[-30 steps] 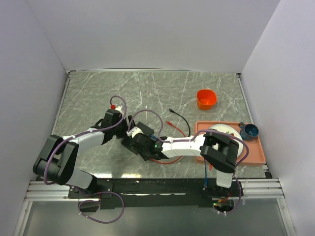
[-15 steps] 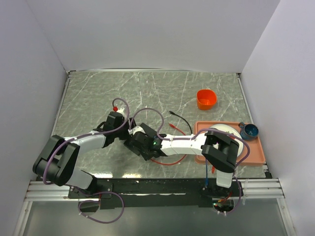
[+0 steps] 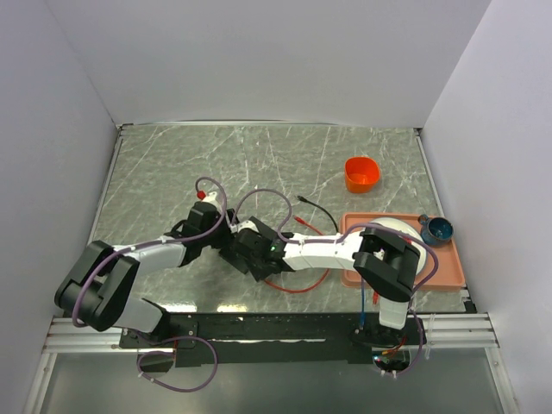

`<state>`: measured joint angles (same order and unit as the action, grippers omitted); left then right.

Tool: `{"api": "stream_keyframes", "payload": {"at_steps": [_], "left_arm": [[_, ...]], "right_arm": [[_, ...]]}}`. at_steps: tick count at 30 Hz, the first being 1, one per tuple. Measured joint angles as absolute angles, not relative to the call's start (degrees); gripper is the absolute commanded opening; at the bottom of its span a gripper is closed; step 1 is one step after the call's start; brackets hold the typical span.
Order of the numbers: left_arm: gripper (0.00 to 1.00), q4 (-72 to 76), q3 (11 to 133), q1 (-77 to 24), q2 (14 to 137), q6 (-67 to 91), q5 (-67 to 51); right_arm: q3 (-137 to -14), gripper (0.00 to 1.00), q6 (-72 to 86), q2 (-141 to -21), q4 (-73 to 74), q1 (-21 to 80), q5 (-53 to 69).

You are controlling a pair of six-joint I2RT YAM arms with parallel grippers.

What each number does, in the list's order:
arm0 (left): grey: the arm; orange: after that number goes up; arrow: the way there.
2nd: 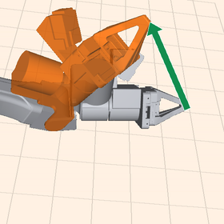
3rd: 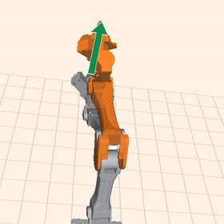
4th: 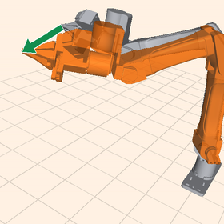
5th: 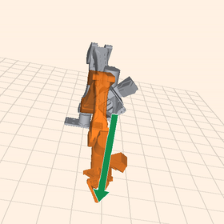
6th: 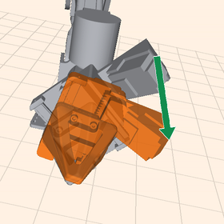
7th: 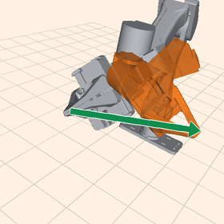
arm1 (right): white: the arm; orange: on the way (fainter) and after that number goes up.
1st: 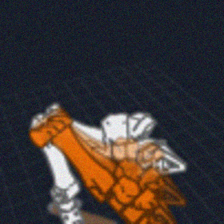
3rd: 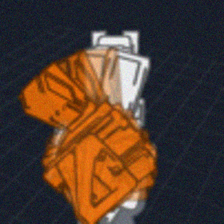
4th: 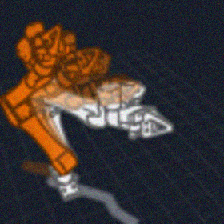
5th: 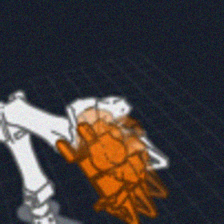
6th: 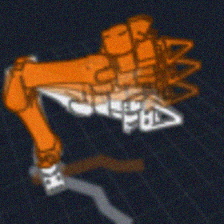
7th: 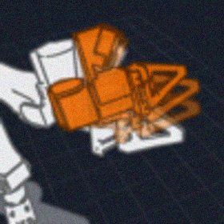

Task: Insert the plug into the switch port

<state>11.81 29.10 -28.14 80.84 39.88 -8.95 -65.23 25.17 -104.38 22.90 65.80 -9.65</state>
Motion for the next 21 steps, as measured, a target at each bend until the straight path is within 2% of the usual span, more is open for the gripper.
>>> {"api": "stream_keyframes", "payload": {"at_steps": [21], "left_arm": [[0.66, 18.46, 25.21, -33.41, 79.72, 44.64, -3.68]], "right_arm": [[-65.58, 0.00, 26.85, -103.96, 27.64, 63.72, -6.42]]}}
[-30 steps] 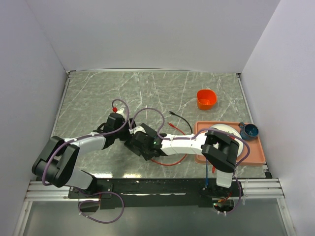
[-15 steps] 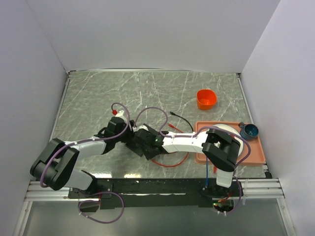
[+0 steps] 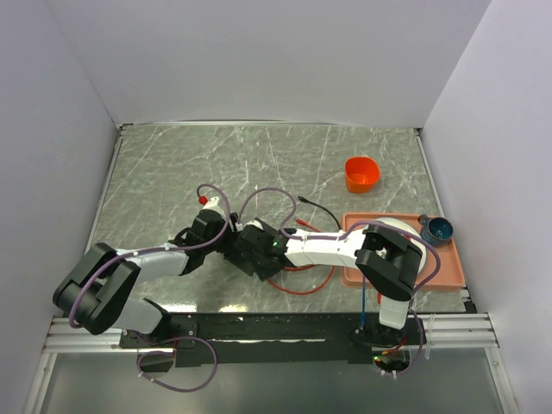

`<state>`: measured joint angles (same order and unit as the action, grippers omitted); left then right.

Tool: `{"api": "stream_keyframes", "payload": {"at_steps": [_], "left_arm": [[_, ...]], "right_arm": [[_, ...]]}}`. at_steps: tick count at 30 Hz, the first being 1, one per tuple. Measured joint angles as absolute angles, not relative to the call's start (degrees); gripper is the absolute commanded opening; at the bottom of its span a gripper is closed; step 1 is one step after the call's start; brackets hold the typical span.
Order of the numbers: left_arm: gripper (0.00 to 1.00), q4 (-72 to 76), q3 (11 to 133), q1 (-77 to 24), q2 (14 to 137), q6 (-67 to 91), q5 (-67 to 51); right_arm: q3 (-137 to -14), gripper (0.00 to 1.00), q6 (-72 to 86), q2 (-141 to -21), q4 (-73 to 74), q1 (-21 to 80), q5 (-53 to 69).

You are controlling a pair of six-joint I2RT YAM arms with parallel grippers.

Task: Insert the plug into the switch port

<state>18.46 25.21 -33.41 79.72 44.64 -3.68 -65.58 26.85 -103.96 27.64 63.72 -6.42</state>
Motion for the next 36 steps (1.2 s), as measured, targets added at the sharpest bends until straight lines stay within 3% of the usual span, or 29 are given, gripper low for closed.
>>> {"api": "stream_keyframes", "payload": {"at_steps": [17, 36], "left_arm": [[0.64, 19.86, 22.65, -37.39, 77.71, 50.78, 1.48], [0.64, 16.21, 23.49, -43.66, 76.86, 53.01, 10.44]], "right_arm": [[-57.19, 0.00, 28.51, -97.89, 21.65, 63.29, -7.29], [-59.24, 0.00, 26.06, -98.78, 25.93, 61.60, -4.10]]}}
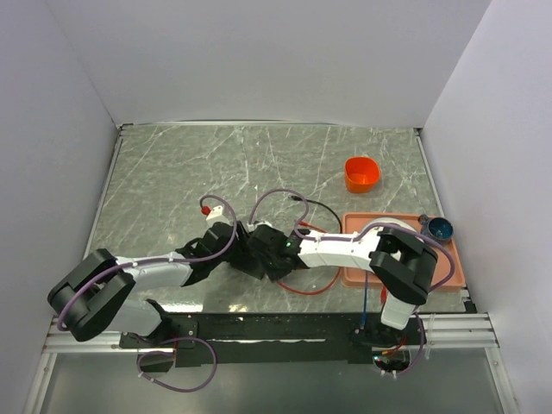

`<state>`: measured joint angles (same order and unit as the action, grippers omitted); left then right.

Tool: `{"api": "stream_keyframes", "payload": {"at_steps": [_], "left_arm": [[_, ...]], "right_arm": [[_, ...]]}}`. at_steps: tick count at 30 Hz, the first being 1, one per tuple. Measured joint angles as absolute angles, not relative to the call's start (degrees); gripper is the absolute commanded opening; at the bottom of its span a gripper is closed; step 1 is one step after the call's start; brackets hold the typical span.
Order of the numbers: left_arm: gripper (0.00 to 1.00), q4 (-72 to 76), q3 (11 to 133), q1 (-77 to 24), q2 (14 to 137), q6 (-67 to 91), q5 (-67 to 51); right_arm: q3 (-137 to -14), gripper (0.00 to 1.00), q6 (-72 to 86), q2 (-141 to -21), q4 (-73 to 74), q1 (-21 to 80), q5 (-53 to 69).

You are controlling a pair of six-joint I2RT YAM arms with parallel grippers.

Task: Insert the plug into the switch port

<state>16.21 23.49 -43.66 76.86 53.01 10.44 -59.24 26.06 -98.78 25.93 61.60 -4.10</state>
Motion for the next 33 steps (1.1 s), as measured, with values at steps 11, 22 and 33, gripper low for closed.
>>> {"api": "stream_keyframes", "payload": {"at_steps": [11, 22, 33], "left_arm": [[0.64, 17.10, 23.49, -47.53, 77.87, 55.61, 15.42], [0.64, 14.70, 26.17, -49.58, 79.77, 54.26, 17.43], [0.63, 15.27, 29.39, -52.47, 84.16, 54.24, 20.08]], "right_arm": [[-50.72, 0.00, 24.23, -93.14, 17.34, 60.99, -3.16], [-54.72, 0.00, 22.11, -94.85, 23.73, 59.09, -0.80], [-58.06, 0.00, 23.62, -96.57, 30.96, 57.84, -1.06]]}}
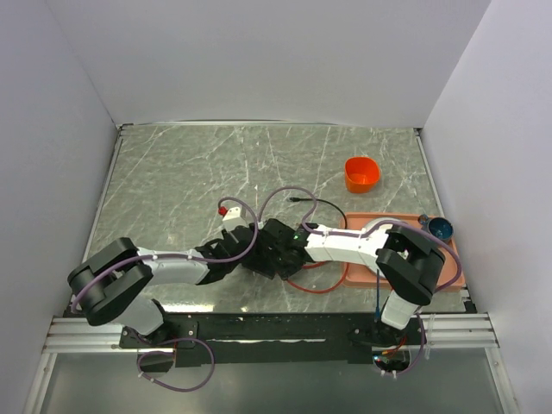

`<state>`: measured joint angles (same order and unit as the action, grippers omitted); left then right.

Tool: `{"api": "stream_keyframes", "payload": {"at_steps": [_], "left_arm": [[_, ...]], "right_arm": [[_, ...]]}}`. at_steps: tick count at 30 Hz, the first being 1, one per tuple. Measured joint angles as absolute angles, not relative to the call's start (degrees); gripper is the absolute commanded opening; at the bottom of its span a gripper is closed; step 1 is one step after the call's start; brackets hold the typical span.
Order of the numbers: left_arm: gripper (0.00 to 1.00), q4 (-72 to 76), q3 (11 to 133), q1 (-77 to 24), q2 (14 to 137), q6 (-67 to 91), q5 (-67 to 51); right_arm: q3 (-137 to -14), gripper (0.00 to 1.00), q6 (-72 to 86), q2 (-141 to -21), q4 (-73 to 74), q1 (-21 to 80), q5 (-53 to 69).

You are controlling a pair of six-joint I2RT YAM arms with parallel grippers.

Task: Insert the plug into the switch port

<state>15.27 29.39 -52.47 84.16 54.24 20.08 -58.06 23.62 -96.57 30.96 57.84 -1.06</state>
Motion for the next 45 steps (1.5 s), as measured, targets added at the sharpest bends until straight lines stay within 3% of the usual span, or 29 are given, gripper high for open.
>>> {"api": "stream_keyframes", "payload": {"at_steps": [45], "left_arm": [[0.63, 24.25, 29.34, -55.55, 88.86, 54.96, 25.80]], "right_arm": [[-52.80, 0.00, 17.21, -94.11, 25.21, 52.53, 9.23]]}}
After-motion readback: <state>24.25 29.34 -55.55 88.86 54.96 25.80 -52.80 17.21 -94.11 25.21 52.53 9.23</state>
